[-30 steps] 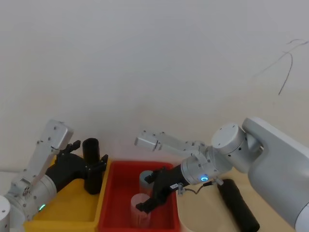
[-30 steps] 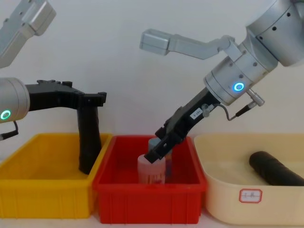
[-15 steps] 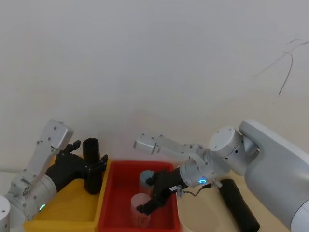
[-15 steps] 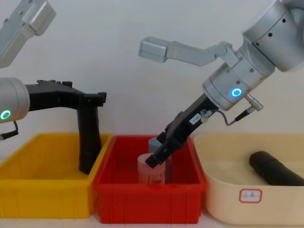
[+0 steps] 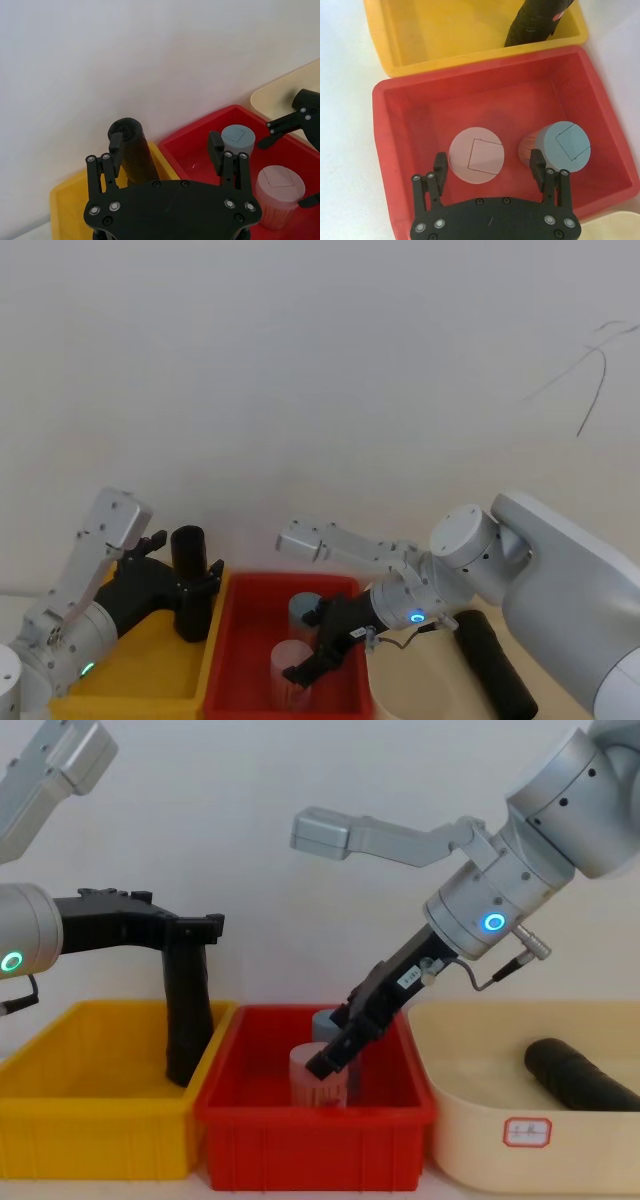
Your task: Pick up the garbage bag with the one hand and transfer it to the other hand.
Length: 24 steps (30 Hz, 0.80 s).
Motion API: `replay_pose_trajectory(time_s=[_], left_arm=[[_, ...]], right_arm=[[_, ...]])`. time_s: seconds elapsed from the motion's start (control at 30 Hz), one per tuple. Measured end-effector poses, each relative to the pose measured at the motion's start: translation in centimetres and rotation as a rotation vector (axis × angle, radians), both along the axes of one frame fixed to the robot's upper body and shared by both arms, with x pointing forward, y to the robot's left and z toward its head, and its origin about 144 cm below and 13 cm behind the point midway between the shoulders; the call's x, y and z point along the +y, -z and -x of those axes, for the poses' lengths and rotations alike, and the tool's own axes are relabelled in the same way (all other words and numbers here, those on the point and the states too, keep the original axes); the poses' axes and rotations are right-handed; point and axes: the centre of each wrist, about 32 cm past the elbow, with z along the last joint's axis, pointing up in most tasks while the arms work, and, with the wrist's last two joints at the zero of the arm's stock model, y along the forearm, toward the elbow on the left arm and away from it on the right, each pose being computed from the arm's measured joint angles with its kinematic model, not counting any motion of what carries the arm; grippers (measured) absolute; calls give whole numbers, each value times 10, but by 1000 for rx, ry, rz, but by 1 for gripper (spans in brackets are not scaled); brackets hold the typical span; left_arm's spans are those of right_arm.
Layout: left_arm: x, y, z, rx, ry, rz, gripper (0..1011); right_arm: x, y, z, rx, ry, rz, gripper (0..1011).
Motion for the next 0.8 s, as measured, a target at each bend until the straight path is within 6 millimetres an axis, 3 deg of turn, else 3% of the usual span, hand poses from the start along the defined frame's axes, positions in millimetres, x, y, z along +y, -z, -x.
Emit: replay_pose_trajectory(time_s=[0.8], left_arm=[[0,0,0,0,0,0,1002]], right_arm=[[5,10,-5,24,-21,-2,1001]])
